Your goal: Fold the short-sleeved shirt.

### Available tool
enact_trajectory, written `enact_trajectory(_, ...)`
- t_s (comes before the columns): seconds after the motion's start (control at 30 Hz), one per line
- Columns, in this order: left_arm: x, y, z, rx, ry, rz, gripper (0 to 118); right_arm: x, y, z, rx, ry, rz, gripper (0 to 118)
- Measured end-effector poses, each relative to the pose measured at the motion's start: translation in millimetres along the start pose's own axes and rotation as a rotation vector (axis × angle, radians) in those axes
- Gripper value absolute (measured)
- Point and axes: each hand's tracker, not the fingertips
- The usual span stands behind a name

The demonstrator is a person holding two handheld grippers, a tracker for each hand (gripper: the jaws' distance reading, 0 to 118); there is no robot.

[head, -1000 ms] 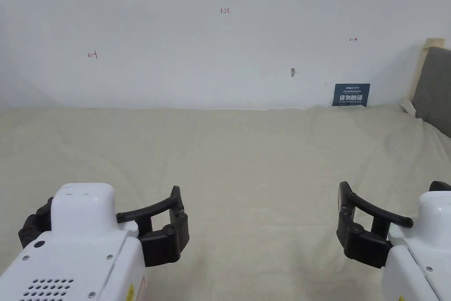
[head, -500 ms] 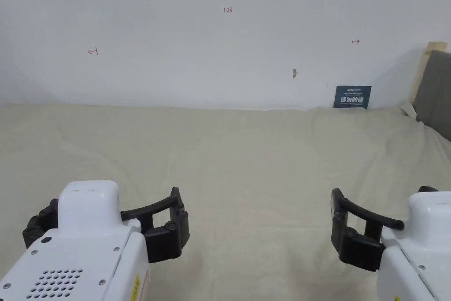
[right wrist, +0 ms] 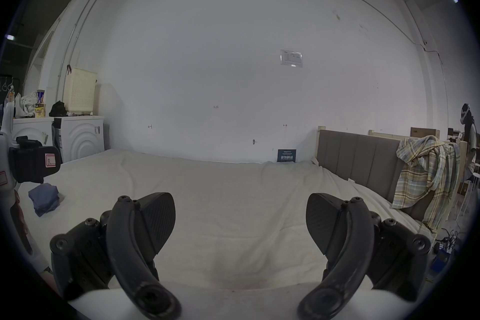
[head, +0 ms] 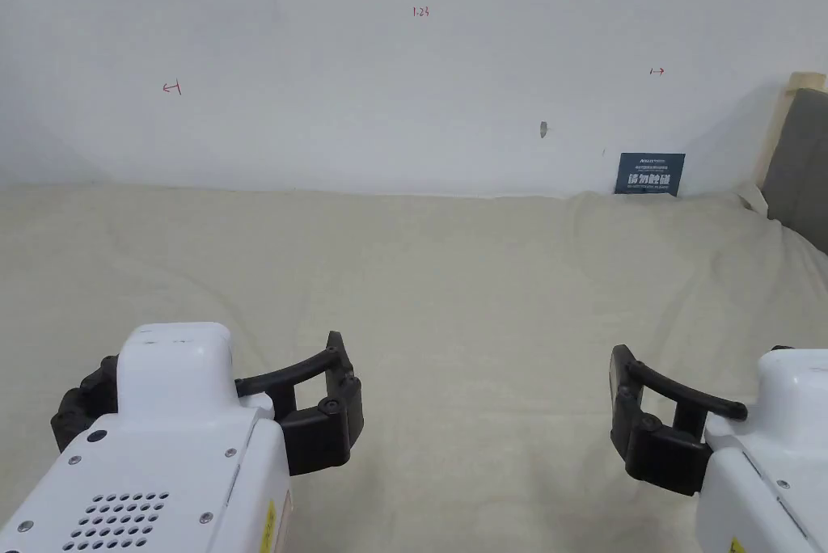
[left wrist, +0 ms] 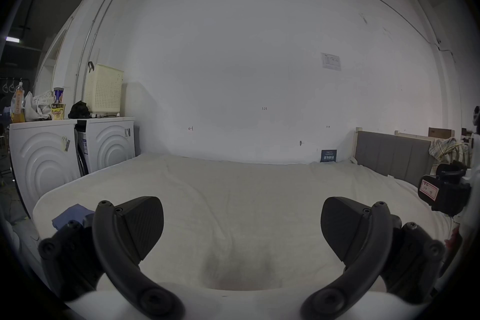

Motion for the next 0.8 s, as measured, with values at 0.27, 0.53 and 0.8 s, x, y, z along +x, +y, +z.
enact_trajectory(0.27,3.9,0.4,3.6,0.0,-0.004,-0.016,118,3.1,2.1,0.8,0.0,-0.011,-0.013,104)
enact_trajectory(0.53,4.6,1.9,6.6,0.002,-0.024,0.009,118,3.3,2.3,2.6,-0.006,-0.011,-0.019,104)
enact_trajectory(0.8,6.3,0.9,7.9,0.006,-0.013,-0.002,118,2.8,7.1,4.5,0.008,-0.012,-0.027,104)
